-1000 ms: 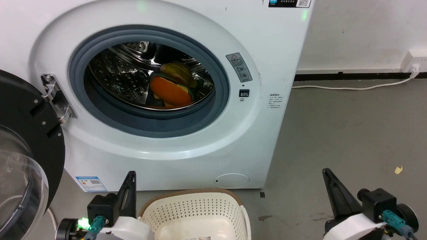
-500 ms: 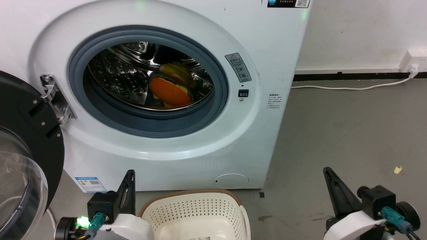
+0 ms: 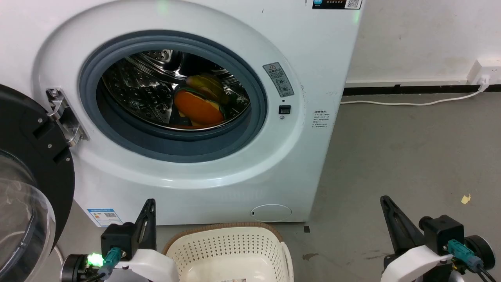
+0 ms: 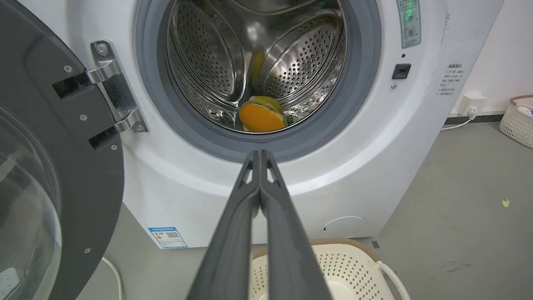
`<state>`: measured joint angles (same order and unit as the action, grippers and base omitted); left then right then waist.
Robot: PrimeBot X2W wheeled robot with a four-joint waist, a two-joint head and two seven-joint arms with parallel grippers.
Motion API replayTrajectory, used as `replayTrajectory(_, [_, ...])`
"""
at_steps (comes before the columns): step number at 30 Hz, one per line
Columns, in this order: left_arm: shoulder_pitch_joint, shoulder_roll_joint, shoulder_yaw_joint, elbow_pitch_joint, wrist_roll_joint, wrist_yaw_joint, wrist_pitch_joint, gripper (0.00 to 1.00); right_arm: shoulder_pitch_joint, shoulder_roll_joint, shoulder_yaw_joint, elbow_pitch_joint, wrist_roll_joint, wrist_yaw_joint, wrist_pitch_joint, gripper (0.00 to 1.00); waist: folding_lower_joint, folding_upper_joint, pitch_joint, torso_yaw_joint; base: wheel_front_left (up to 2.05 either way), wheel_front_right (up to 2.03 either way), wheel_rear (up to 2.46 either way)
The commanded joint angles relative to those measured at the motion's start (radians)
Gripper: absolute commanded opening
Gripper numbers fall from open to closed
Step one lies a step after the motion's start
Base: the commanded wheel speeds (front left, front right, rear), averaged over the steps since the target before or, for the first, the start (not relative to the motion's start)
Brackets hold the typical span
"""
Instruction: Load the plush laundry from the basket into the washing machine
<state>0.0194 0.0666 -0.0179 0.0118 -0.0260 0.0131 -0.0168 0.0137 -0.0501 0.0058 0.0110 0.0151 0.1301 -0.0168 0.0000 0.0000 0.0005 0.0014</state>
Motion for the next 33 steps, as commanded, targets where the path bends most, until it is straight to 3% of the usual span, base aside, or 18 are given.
replayTrajectory(1, [-0.017, -0.009, 0.007, -0.007, 0.014, -0.007, 0.006, 0.0, -0.012, 0.0, -0.003, -0.008, -0.01, 0.001, 0.006, 0.0, 0.0, 0.0, 0.0, 0.0, 0.0, 0.0, 0.0])
replayTrajectory(33, [-0.019, -0.016, 0.018, -0.012, 0.026, -0.013, 0.017, 0.0, -0.014, 0.0, -0.006, -0.011, -0.015, 0.001, 0.017, 0.0, 0.0, 0.0, -0.001, -0.001, 0.0, 0.0, 0.0])
